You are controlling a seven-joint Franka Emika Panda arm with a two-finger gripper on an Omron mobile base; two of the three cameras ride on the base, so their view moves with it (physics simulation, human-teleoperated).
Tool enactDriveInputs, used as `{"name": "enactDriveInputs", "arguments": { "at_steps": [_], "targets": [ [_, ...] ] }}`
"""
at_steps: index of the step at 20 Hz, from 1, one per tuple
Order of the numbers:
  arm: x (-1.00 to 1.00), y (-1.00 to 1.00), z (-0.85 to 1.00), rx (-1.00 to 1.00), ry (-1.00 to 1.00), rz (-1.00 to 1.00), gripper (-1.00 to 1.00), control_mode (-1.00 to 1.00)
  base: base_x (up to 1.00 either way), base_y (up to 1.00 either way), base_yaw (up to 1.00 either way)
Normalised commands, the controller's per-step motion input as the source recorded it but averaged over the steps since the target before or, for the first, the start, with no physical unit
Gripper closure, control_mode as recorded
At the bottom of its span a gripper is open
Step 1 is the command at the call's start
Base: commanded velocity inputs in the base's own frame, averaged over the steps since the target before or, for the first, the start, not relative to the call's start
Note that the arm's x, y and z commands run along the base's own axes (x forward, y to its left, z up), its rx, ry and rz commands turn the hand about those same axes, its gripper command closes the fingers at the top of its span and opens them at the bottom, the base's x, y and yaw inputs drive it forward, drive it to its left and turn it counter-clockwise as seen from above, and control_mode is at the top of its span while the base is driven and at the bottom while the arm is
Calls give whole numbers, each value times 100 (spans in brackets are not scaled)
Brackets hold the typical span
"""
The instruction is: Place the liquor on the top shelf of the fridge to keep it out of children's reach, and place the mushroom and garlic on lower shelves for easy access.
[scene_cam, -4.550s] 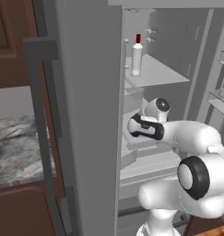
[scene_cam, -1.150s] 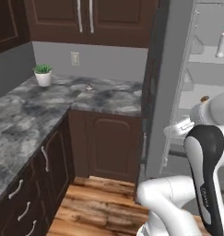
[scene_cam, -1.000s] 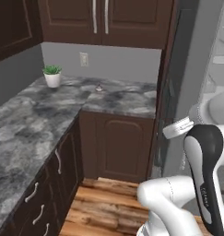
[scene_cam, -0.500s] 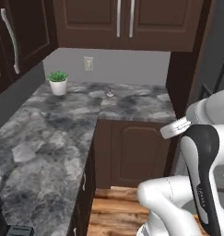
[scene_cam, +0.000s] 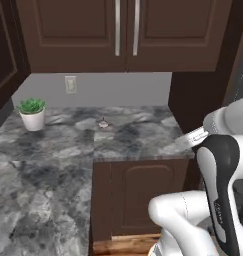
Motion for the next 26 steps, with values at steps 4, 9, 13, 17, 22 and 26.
{"name": "enactDriveInputs", "arguments": {
  "at_steps": [4, 9, 13, 17, 22, 26],
  "targets": [
    [0, 0, 0, 0, 0, 0, -100, 100, 100, 47, -27],
    [0, 0, 0, 0, 0, 0, -100, 100, 83, 62, -23],
    [37, 21, -43, -3, 0, -14, -100, -100, 14, 11, -5],
    [50, 6, -76, 0, 11, -14, -100, -100, 0, 0, 0],
    [53, 12, -85, 0, 26, -12, -100, -100, 0, 0, 0],
    [40, 44, -68, 6, 20, -11, -100, -100, 0, 0, 0]
  ]
}}
